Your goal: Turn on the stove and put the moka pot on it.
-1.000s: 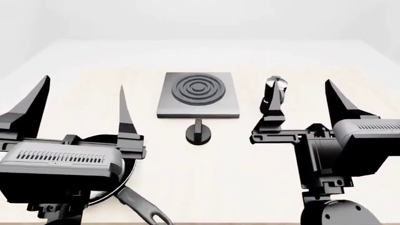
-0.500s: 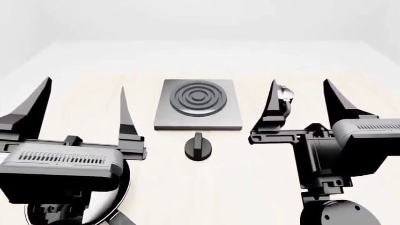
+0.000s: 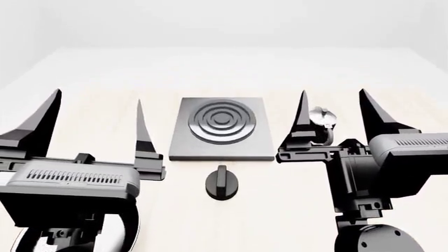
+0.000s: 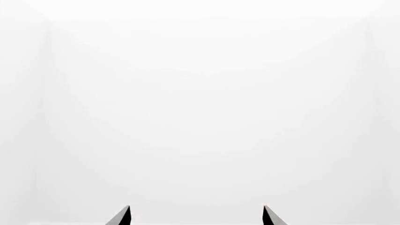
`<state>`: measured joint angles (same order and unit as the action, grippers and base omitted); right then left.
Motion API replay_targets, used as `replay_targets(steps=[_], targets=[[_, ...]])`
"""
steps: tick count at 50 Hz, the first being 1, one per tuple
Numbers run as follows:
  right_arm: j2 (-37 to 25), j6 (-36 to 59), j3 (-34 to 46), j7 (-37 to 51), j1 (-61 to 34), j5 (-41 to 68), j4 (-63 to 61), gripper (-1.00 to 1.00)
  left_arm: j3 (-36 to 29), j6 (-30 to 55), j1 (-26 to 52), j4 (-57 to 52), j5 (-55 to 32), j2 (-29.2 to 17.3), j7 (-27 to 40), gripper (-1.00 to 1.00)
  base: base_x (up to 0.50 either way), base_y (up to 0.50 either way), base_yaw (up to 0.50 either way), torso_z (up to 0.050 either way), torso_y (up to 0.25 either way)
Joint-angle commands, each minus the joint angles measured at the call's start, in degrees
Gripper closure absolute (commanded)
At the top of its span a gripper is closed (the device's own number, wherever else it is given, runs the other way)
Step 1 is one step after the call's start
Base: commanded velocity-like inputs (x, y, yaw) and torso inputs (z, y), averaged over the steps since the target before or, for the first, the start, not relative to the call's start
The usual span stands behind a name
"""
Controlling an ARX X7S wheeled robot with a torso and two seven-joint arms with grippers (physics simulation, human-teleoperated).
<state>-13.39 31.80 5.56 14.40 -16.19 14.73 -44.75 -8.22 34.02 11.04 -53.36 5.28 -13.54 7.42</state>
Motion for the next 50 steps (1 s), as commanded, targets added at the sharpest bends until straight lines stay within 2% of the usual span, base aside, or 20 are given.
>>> replay_targets(steps=[1, 26, 34, 43, 50], targets=[[-0.27, -0.28, 0.28, 0.36, 0.25, 0.24, -0.06, -1.00, -0.05, -0.37, -0.42, 0.34, -0.29, -0.27, 0.37, -1.00, 0.20, 0.00, 0.00, 0.000, 0.000], [-0.76, -0.44, 0.84, 1.20, 0.40, 0.85, -0.09, -1.00, -0.92, 0.77, -0.07, -0.07, -0.53, -0.51, 1.02, -1.00, 0.20, 0.00, 0.00, 0.000, 0.000], [-1.02, -1.32, 1.15, 0.94, 0.62, 1.15, -0.07, -1.00, -1.30, 0.20, -0.19, 1.17, -0.92, -0.62, 1.10, -1.00, 0.01, 0.00, 0.00, 0.000, 0.000], [-1.17, -1.39, 0.84, 1.12, 0.45, 1.94, -0.43, -1.00, -0.62, -0.27, 0.24, 6.68, -6.00, -0.90, -2.39, -1.00, 0.00, 0.00, 0.00, 0.000, 0.000], [-1.36, -1.31, 0.96, 1.24, -0.02, 2.24, -0.50, -1.00, -0.15, 2.98, -0.08, 10.61, -10.87, -0.13, -5.28, -1.00, 0.00, 0.00, 0.00, 0.000, 0.000]])
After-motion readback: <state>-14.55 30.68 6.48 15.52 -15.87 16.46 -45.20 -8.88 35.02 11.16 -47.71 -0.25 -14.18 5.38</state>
